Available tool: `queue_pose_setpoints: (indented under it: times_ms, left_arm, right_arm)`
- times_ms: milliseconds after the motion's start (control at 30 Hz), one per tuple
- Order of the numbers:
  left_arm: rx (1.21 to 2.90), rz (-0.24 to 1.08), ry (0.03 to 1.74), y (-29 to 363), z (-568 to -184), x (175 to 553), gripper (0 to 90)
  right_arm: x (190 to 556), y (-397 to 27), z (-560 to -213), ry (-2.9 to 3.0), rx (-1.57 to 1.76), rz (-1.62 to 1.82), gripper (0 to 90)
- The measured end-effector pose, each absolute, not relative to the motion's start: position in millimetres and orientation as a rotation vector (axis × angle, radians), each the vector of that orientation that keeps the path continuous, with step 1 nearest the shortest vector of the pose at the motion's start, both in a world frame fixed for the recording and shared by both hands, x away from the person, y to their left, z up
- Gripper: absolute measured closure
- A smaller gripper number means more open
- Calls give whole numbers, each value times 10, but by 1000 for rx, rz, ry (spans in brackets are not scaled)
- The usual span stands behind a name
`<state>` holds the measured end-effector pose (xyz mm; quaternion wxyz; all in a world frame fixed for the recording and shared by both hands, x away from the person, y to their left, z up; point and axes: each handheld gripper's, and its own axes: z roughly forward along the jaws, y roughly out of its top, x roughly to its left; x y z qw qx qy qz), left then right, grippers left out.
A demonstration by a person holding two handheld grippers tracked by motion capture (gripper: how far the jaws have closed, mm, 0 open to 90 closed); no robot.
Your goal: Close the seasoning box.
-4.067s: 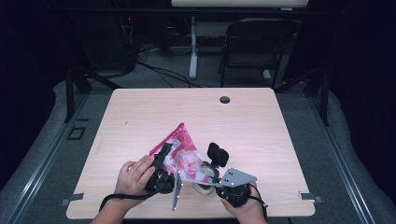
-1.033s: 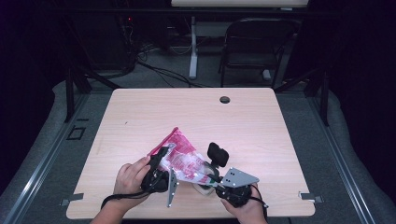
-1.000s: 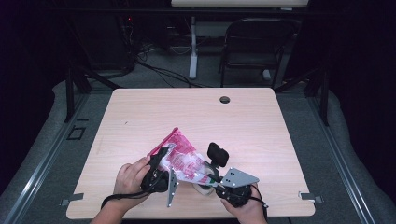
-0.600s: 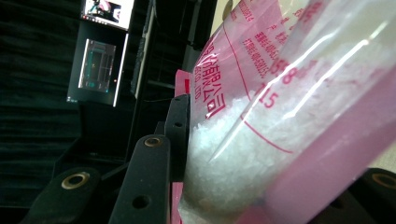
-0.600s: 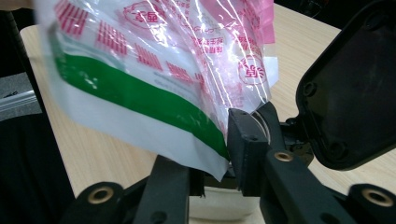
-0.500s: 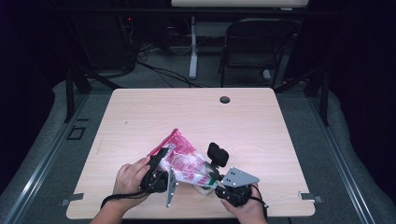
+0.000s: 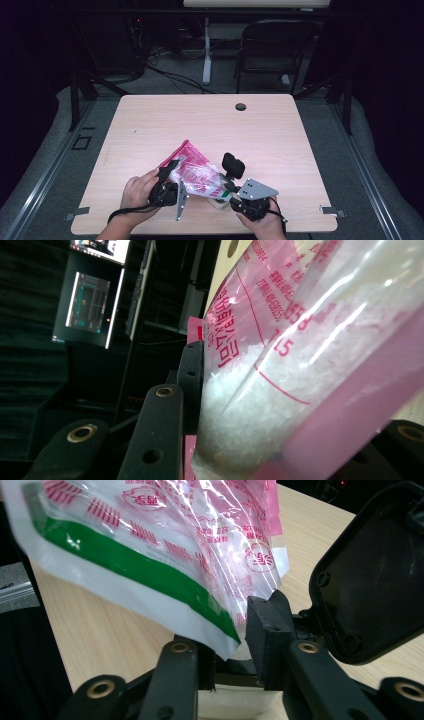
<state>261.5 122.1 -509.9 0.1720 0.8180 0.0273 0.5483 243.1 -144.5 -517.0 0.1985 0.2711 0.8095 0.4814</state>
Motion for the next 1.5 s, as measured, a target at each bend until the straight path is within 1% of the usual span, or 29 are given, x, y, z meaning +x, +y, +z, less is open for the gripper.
queue_pose_setpoints:
  times_ms: [133, 533, 1000, 1500]
  left_arm:
    - [2325, 1517, 114, 1262, -5107, 2628, 703]
    - [2325, 1409, 202, 1336, -5159, 2657, 706]
    - [2328, 1310, 287, 1396, -5212, 2689, 710]
    - [2334, 1240, 324, 1419, -5286, 2724, 711]
  right_arm:
    - [2434, -1423, -5150, 2271, 737, 1357, 826]
    - [2461, -1383, -5109, 2261, 710, 1386, 861]
    - [2474, -1339, -5075, 2254, 689, 1406, 869]
    - [2488, -1324, -5073, 2253, 680, 1406, 863]
